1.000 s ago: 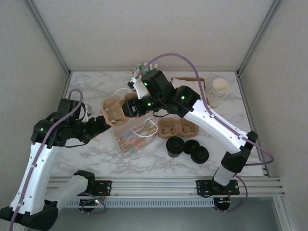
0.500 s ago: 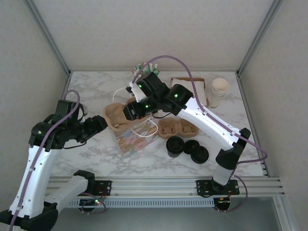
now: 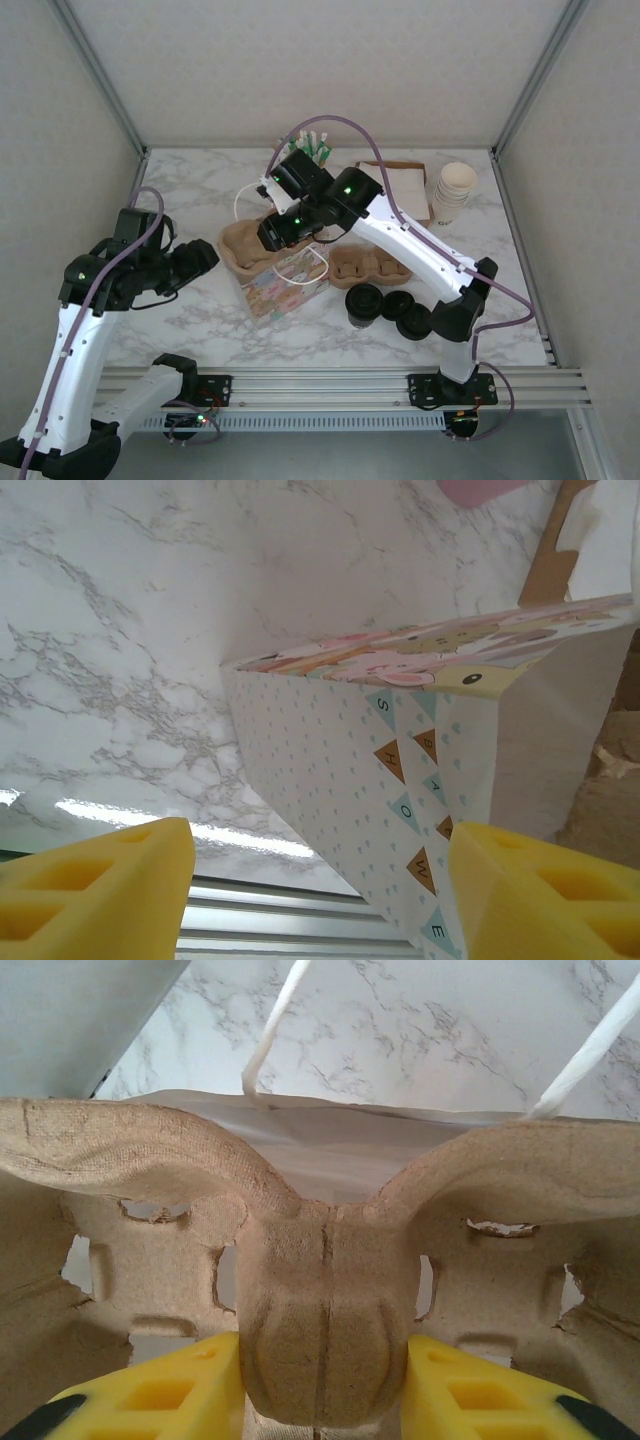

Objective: Pack the takeout coffee

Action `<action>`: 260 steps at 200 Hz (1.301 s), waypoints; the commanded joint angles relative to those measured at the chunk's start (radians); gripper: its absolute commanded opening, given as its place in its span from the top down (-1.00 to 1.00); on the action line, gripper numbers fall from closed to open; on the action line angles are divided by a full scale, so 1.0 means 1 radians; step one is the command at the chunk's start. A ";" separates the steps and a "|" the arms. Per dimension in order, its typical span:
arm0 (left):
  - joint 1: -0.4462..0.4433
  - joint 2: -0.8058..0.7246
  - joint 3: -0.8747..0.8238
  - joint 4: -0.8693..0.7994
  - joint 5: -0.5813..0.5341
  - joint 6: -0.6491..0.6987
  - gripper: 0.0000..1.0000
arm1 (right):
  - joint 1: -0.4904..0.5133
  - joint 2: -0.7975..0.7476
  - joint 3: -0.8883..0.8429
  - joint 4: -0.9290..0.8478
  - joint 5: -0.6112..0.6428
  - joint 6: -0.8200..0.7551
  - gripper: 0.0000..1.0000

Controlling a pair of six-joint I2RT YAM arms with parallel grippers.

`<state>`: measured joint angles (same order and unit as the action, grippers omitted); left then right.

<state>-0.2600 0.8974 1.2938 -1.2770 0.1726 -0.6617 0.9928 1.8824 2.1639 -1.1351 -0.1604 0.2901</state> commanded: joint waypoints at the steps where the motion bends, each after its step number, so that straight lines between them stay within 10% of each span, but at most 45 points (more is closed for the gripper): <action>1: 0.007 0.000 0.019 -0.013 -0.029 -0.026 -0.32 | -0.003 0.009 0.039 -0.042 0.020 -0.030 0.20; 260: 0.007 0.002 -0.002 0.041 -0.004 -0.093 -0.27 | 0.017 0.144 0.203 -0.153 0.141 0.102 0.20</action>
<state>-0.2600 0.9092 1.3003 -1.2491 0.1513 -0.7418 1.0004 2.0079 2.3337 -1.2507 -0.0574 0.3645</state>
